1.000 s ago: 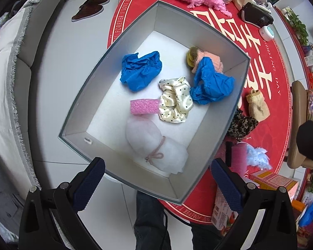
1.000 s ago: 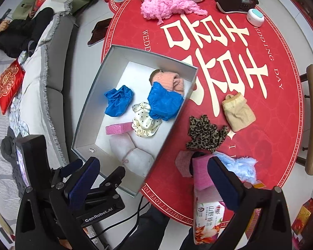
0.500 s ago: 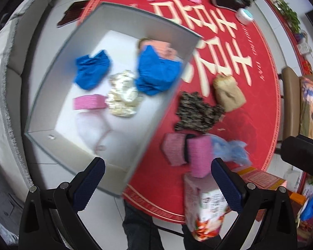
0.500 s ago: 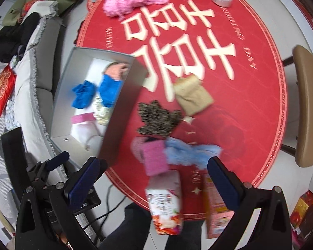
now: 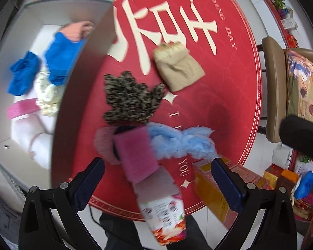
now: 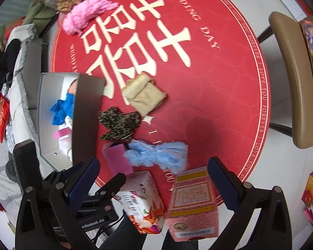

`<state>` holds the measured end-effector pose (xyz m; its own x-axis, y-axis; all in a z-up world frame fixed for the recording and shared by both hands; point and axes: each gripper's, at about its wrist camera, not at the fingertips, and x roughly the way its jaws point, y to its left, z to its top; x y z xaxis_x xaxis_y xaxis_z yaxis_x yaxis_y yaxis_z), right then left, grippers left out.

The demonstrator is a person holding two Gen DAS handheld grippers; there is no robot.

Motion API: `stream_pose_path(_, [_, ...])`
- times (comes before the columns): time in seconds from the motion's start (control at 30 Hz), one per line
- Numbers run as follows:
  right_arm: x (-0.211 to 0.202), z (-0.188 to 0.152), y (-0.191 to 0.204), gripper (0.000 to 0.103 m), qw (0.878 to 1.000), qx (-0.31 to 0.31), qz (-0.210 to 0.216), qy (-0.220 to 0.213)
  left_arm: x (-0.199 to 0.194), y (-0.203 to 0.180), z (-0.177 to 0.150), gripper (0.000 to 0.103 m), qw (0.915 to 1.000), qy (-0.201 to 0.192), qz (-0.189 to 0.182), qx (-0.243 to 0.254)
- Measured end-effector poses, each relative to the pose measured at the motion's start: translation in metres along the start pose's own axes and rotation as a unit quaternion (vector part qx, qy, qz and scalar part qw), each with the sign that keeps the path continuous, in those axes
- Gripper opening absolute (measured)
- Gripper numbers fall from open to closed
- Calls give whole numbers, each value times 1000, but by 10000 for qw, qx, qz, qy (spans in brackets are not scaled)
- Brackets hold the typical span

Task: Organize soft objects
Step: 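Move both tools back toward the leopard scrunchie and beige sock, then grasp the leopard-print scrunchie with left tool while right tool grasps the beige sock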

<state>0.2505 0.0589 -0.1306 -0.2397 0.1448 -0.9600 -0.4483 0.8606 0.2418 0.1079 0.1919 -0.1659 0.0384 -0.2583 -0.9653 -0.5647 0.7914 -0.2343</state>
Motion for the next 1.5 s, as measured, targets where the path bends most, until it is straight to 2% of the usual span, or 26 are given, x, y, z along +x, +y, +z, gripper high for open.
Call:
stream_pose_path(0.3, [22,18,-26,103,9998,59,-10,174,47,-7,29,102,9988,358,41,-332])
stream_pose_path(0.37, [29,26,-24,103,9998,-24,-8,183,53,-4,35,102,9984,304,76,-464])
stream_pose_path(0.47, [44,45,-13,103,9990,-326,-260,181,58,-2,41,102,9980,195,232,-555])
stream_pose_path(0.63, [73,71,1,103,9965,-695,-399,237,65,1,50,102,9962,74,649,-577])
stream_pose_path(0.83, [100,93,11,103,9926,-1130,-223,390,81,12,51,102,9932,212,704,-904])
stream_pose_path(0.97, [118,102,16,102,9900,-1293,8,570,80,23,46,102,9924,66,712,-1005])
stream_pose_path(1.03, [126,105,19,98,9893,-1319,187,589,80,25,45,102,9925,-11,661,-1024])
stream_pose_path(1.13, [140,104,27,78,9867,-1422,297,729,82,27,44,102,9923,-22,654,-1054])
stream_pose_path(1.17, [145,104,30,65,9856,-1460,307,798,82,28,45,102,9920,-22,667,-1068])
stream_pose_path(1.2, [151,103,33,49,9843,-1514,234,880,82,29,45,102,9917,-31,673,-1092])
stream_pose_path(1.23, [155,101,33,39,9837,-1542,118,919,84,30,44,102,9915,-22,681,-1109])
stream_pose_path(1.27, [156,100,32,26,9838,-1544,17,909,84,31,44,102,9914,-7,692,-1110])
stream_pose_path(1.3, [153,99,27,22,9855,-1489,-39,814,87,31,44,102,9914,27,702,-1101])
stream_pose_path(1.43, [135,96,-12,21,9908,-1161,-498,488,92,19,57,102,9927,48,714,-972])
stream_pose_path(1.5, [131,94,-34,22,9928,-945,-568,474,100,8,63,102,9937,38,664,-900])
